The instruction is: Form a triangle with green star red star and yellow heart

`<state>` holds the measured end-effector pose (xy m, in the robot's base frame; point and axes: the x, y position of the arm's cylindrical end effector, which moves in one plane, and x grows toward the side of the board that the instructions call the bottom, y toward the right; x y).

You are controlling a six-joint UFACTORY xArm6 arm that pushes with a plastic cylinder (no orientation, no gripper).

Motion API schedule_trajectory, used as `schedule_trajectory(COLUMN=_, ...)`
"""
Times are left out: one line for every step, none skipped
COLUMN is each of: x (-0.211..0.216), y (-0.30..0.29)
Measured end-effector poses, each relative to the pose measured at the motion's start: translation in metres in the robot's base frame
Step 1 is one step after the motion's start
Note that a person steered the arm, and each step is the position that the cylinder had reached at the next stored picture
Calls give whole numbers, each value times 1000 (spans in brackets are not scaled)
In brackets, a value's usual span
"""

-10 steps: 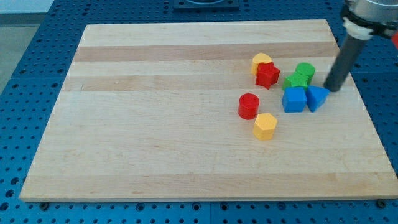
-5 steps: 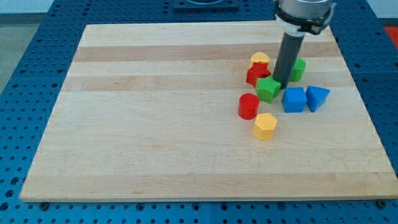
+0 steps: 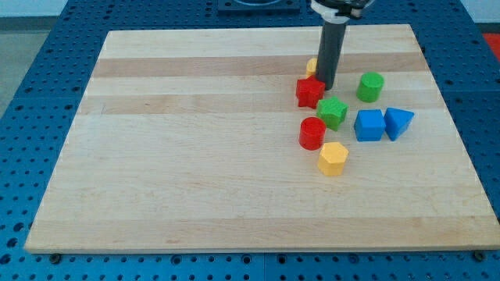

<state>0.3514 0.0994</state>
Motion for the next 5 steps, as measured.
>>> schedule_trajectory(x=2, y=-9)
schedule_trajectory(x=2, y=-9)
schedule_trajectory(x=5, y=-5)
schedule_trajectory(x=5, y=-5)
schedule_trajectory(x=13, y=-5)
